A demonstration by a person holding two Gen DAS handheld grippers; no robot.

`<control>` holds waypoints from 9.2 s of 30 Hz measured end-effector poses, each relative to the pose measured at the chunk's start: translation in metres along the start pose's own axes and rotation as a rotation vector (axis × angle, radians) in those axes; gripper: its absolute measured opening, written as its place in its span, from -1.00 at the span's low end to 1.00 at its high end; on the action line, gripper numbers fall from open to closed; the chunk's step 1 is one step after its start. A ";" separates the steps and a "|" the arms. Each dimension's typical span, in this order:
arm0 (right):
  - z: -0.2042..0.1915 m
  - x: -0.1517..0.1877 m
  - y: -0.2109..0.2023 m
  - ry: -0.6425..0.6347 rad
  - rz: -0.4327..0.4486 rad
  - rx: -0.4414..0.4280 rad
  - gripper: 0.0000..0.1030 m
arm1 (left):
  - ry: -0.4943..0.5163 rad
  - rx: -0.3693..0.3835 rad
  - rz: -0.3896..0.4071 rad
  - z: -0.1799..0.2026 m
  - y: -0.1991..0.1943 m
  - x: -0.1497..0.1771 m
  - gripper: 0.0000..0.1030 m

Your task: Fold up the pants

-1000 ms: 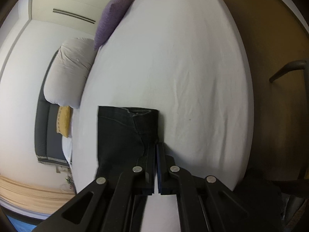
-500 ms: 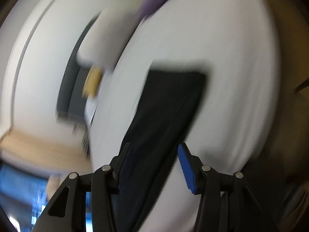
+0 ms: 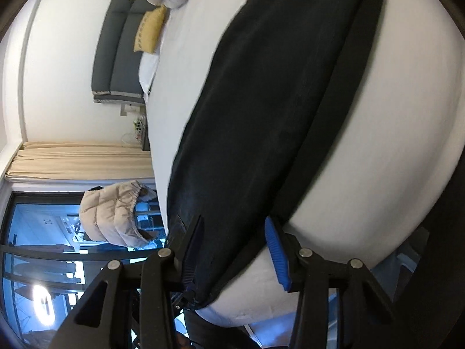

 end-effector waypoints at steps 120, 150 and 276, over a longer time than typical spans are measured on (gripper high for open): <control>0.095 -0.102 -0.027 0.175 0.378 0.162 -1.00 | -0.069 -0.075 0.149 -0.060 -0.026 0.000 0.24; 0.140 -0.195 -0.080 0.225 0.516 0.293 -0.84 | 0.060 -0.095 0.071 0.021 0.026 -0.016 0.24; -0.132 0.139 0.061 -1.287 -0.027 0.659 -0.81 | -0.513 0.624 -0.191 0.025 0.039 -0.082 0.68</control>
Point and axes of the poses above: each gripper's, at about its wrist camera, not at the fingertips, and y roughly the way its jaws point, z to its right, x to its underside, the point moved 5 cm from there along y, roughly the way its jaws point, and after that the axes turned 14 degrees about -y, right-handed, at the moved point
